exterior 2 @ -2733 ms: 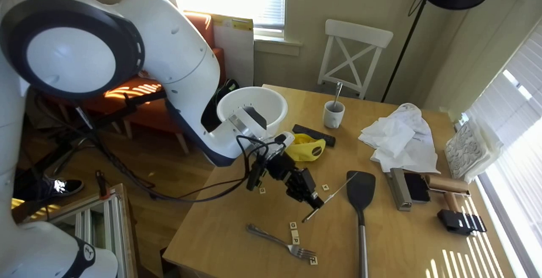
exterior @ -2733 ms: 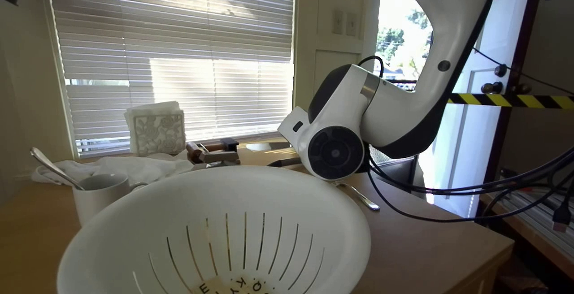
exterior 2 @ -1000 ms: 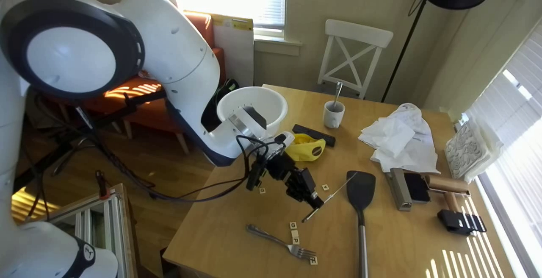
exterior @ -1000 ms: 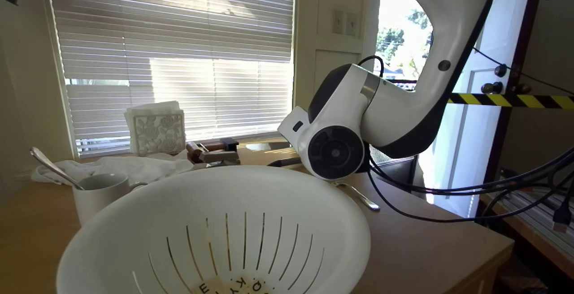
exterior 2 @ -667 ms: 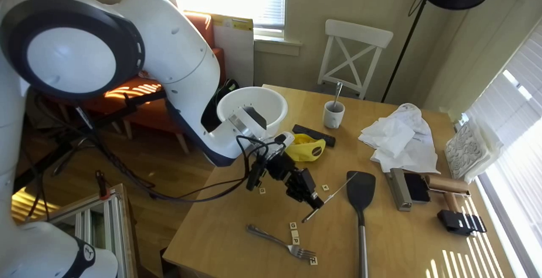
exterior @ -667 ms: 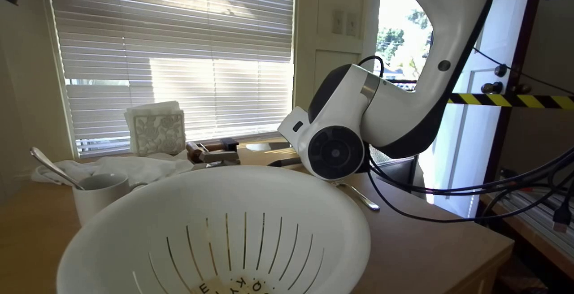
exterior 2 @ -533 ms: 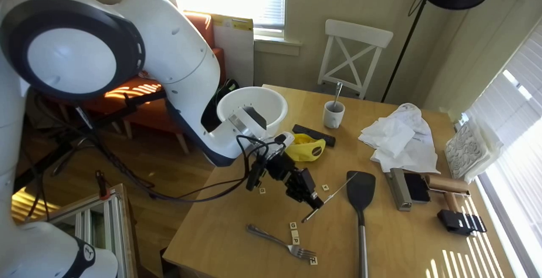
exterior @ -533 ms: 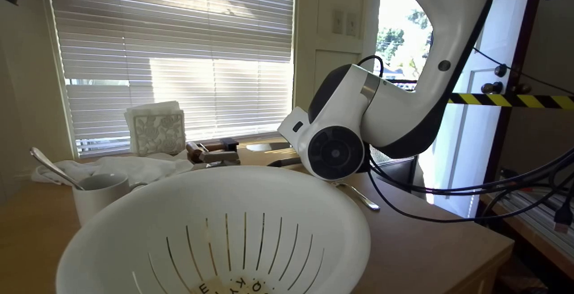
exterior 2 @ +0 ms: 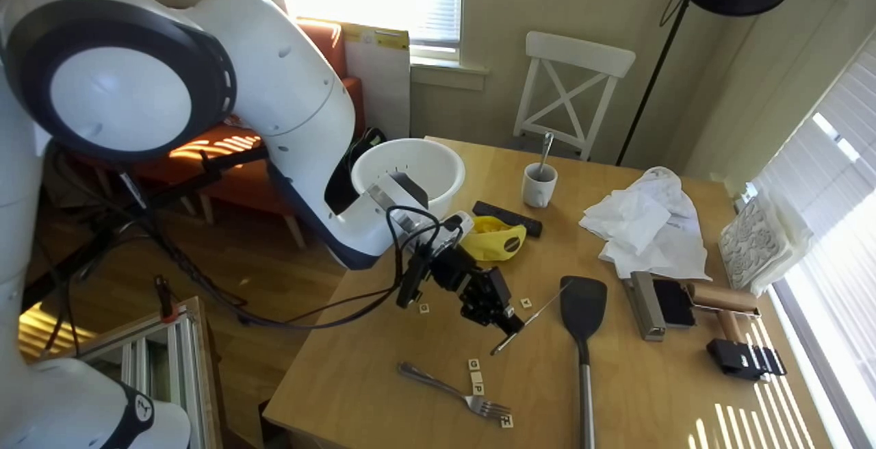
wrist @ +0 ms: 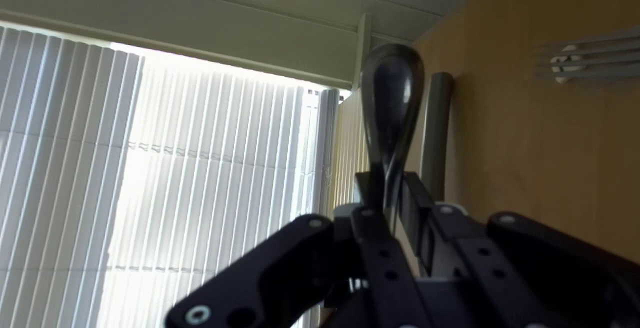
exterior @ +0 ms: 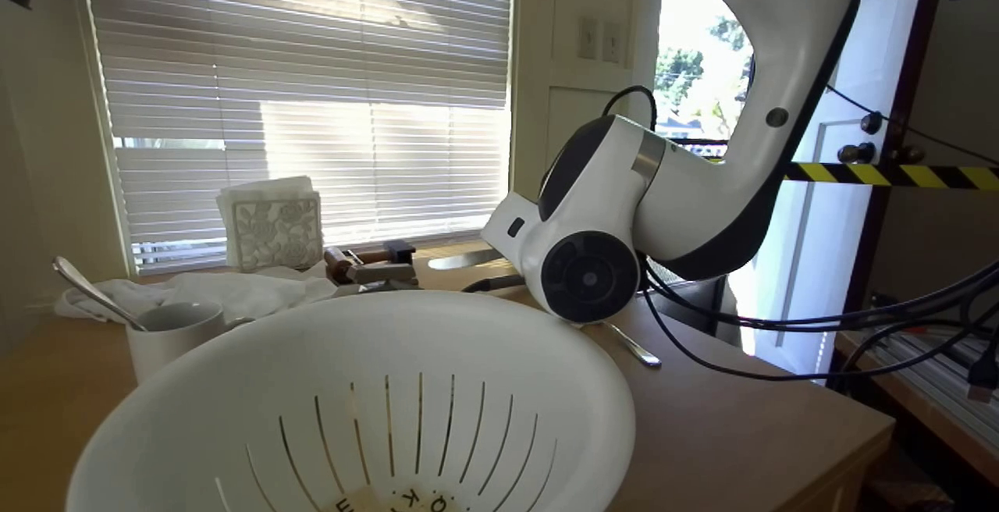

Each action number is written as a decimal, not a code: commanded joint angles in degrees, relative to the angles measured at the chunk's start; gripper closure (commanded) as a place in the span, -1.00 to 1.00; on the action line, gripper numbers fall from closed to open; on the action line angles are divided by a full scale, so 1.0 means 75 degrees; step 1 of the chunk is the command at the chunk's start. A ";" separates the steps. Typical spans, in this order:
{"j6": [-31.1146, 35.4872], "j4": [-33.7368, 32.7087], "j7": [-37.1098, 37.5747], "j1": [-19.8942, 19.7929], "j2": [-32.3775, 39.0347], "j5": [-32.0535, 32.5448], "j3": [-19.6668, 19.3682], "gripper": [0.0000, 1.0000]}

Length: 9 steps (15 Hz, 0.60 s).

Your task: Move the knife on the table

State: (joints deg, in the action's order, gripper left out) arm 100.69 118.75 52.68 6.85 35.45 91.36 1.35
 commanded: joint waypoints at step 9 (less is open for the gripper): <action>0.0786 0.0595 -0.0162 -0.0557 0.0008 0.1822 0.0084 0.92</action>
State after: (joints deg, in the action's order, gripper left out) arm 104.48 121.76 52.18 4.72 36.02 99.94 1.53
